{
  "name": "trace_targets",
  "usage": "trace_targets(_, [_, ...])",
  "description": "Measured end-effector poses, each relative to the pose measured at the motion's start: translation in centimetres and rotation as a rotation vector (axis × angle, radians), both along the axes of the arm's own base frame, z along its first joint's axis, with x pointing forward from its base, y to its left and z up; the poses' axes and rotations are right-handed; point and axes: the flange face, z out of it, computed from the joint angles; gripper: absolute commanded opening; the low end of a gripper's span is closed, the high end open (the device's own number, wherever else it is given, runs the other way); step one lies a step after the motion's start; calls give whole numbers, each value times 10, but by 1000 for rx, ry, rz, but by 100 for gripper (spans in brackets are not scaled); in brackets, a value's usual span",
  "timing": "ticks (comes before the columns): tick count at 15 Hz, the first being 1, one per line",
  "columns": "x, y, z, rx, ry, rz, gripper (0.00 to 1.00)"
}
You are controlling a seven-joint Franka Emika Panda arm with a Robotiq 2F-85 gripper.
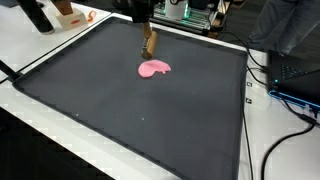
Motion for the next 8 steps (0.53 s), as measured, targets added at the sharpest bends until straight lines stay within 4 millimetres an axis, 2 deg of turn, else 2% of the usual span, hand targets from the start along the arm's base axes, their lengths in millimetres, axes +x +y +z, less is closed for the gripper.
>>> trace_targets(3, [-9,22,7,-16,3,31,50])
trace_targets(8, [-10,21,8,-18,2,29,50])
